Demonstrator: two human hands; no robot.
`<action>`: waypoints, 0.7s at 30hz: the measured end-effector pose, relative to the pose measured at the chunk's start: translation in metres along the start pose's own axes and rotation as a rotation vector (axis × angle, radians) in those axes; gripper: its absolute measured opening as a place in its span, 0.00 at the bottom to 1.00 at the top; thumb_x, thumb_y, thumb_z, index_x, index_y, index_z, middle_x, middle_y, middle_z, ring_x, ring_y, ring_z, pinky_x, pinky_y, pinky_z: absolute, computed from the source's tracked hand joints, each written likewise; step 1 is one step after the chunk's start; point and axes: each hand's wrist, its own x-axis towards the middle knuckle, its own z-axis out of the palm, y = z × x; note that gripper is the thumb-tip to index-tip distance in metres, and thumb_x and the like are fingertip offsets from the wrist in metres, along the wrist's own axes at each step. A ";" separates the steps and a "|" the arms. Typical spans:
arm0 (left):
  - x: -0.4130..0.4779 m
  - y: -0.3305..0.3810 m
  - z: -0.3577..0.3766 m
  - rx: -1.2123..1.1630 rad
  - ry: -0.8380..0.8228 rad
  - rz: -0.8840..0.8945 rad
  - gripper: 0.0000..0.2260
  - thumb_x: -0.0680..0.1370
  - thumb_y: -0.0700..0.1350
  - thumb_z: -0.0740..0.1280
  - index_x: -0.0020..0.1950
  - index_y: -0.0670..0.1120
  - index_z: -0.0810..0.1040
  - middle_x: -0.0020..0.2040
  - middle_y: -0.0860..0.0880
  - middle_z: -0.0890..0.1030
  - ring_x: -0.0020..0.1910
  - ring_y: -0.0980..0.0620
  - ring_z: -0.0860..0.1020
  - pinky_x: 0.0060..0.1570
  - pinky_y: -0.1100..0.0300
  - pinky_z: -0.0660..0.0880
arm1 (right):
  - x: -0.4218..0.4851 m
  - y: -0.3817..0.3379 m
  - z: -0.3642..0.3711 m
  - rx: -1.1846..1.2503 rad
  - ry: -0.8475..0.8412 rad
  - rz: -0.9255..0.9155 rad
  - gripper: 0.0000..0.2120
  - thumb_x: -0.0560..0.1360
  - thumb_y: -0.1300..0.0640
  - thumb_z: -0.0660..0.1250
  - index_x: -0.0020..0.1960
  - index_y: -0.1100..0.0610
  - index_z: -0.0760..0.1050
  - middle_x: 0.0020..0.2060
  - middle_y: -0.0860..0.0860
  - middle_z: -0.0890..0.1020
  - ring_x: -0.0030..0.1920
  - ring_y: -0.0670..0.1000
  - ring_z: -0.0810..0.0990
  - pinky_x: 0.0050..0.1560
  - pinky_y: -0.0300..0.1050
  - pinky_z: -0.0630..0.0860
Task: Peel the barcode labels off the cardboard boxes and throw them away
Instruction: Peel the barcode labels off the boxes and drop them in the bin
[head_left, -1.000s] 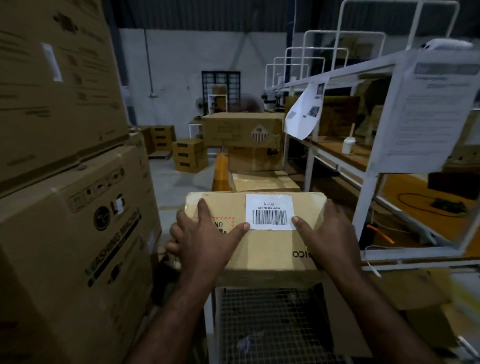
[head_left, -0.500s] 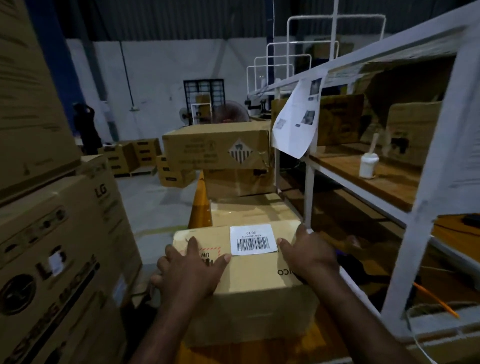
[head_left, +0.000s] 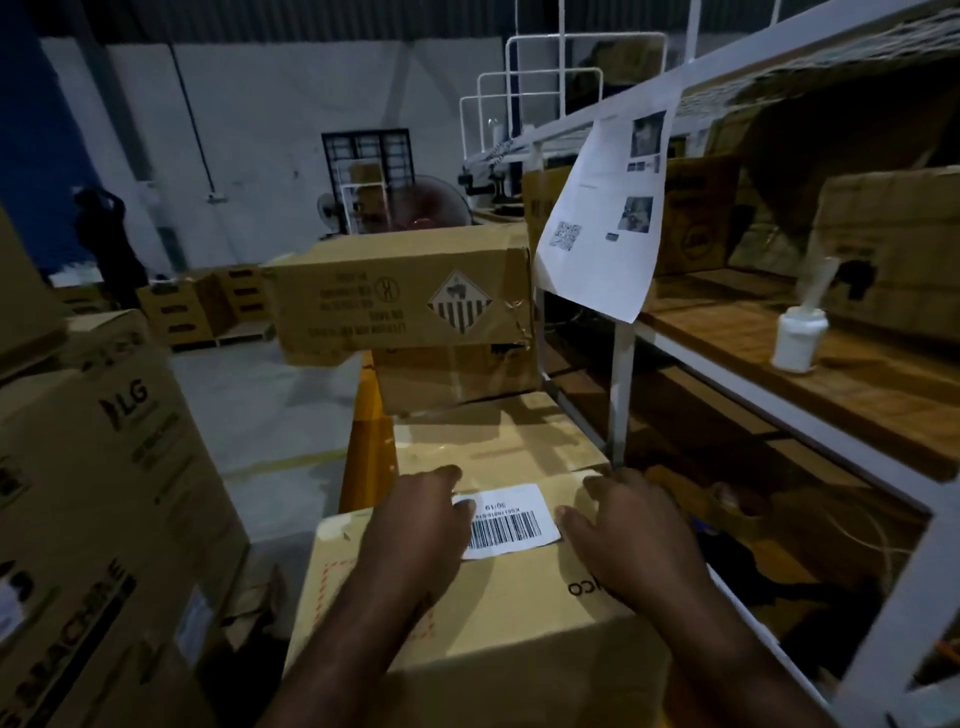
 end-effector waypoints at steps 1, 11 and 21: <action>-0.002 -0.002 0.002 -0.001 0.035 0.022 0.14 0.80 0.51 0.63 0.64 0.50 0.78 0.54 0.50 0.84 0.50 0.52 0.81 0.46 0.59 0.76 | 0.004 -0.004 -0.004 0.030 0.032 -0.025 0.24 0.75 0.38 0.58 0.61 0.51 0.77 0.59 0.52 0.78 0.59 0.56 0.76 0.58 0.56 0.75; -0.006 -0.001 0.005 -0.110 0.128 0.011 0.07 0.79 0.48 0.65 0.55 0.52 0.82 0.44 0.53 0.84 0.37 0.59 0.80 0.37 0.59 0.80 | 0.035 -0.040 0.013 0.263 0.092 -0.150 0.13 0.77 0.46 0.63 0.53 0.50 0.83 0.45 0.47 0.84 0.42 0.46 0.82 0.41 0.47 0.80; 0.025 0.002 0.004 -0.244 -0.007 -0.010 0.09 0.77 0.41 0.67 0.55 0.54 0.78 0.44 0.51 0.82 0.37 0.58 0.79 0.25 0.68 0.67 | 0.033 -0.037 0.021 0.164 -0.100 -0.425 0.18 0.79 0.46 0.62 0.68 0.43 0.72 0.65 0.42 0.76 0.66 0.49 0.69 0.64 0.53 0.65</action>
